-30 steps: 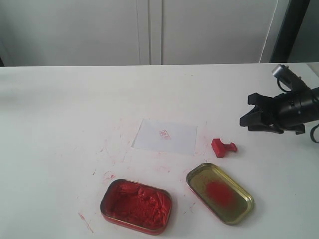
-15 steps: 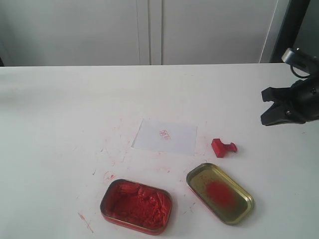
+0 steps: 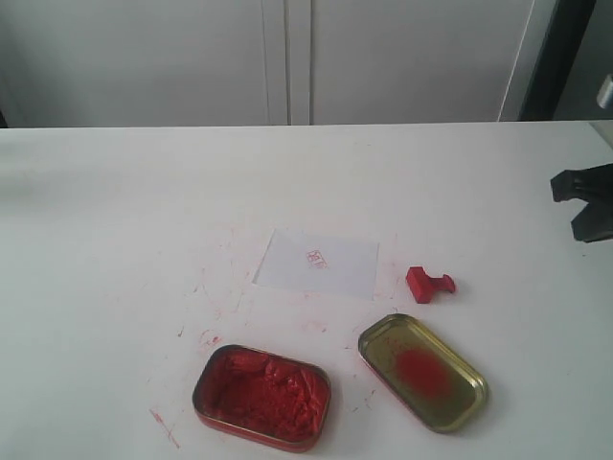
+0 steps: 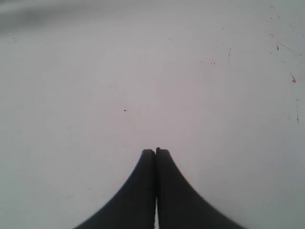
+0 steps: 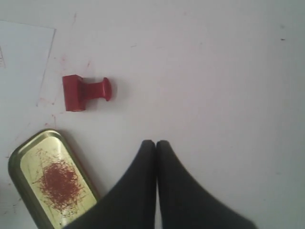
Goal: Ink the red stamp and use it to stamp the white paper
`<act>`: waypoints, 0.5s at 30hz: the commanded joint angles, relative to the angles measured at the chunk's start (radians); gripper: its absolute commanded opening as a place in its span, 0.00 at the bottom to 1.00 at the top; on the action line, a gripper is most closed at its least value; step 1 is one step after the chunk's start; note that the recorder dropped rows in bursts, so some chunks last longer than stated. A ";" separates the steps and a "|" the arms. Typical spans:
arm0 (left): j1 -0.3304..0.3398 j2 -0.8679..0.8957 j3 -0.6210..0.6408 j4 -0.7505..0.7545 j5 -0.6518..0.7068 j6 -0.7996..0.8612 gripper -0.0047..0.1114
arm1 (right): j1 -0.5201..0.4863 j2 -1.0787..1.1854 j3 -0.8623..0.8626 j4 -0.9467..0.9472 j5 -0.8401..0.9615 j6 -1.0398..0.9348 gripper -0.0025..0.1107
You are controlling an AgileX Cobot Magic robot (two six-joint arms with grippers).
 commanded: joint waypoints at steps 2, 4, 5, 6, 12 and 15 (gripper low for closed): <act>0.002 -0.004 0.007 -0.006 0.008 0.000 0.04 | 0.044 -0.089 0.042 -0.106 -0.046 0.043 0.02; 0.002 -0.004 0.007 -0.006 0.008 0.000 0.04 | 0.069 -0.118 0.053 -0.146 -0.054 0.061 0.02; 0.002 -0.004 0.007 -0.006 0.008 0.000 0.04 | 0.080 -0.130 0.055 -0.170 -0.056 0.073 0.02; 0.002 -0.004 0.007 -0.006 0.008 0.000 0.04 | 0.094 -0.142 0.055 -0.198 -0.052 0.093 0.02; 0.002 -0.004 0.007 -0.006 0.008 0.000 0.04 | 0.144 -0.248 0.055 -0.309 -0.040 0.169 0.02; 0.002 -0.004 0.007 -0.006 0.008 0.000 0.04 | 0.144 -0.337 0.055 -0.305 -0.036 0.169 0.02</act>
